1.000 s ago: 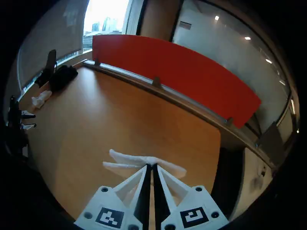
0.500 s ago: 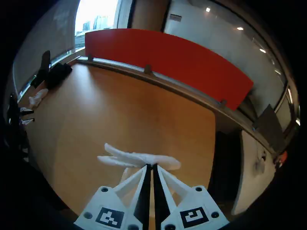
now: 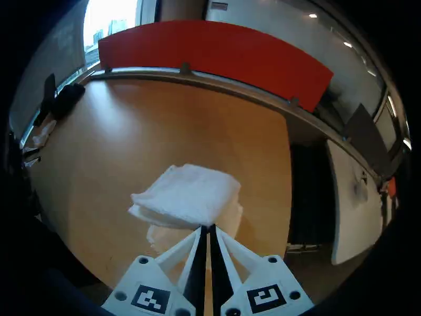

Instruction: Fold towel

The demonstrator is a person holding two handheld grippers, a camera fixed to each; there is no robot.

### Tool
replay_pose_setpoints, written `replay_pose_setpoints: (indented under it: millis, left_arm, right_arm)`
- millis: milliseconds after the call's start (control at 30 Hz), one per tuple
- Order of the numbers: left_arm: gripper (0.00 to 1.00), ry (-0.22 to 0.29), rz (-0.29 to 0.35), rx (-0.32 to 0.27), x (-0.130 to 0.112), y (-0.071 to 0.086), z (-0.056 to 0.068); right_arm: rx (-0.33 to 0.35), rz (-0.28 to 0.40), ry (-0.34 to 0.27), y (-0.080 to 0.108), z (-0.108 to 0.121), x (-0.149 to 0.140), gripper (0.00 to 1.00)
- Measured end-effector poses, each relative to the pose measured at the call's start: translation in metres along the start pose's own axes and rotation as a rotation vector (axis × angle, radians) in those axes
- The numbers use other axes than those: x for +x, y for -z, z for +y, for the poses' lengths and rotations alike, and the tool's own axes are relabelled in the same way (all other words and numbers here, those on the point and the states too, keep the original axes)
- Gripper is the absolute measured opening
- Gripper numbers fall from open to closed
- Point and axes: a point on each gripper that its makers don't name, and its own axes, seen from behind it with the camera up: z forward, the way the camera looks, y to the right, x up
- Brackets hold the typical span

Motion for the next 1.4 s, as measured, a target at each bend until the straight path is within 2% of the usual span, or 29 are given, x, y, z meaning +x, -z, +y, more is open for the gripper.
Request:
replay_pose_setpoints:
  millis: [467, 1000, 1400]
  left_arm:
    - [0.93, -0.007, -0.005, 0.01, -0.003, 0.003, -0.003]
    - [0.93, -0.009, -0.009, 0.018, -0.005, 0.005, -0.003]
    - [0.93, -0.009, -0.012, 0.022, -0.006, 0.006, -0.004]
  right_arm:
    - [-0.015, -0.088, -0.091, -0.021, 0.013, -0.056, 0.04]
    - [-0.031, -0.134, -0.163, -0.027, 0.022, -0.086, 0.04]
    - [-0.024, -0.17, -0.164, -0.029, 0.017, -0.102, 0.04]
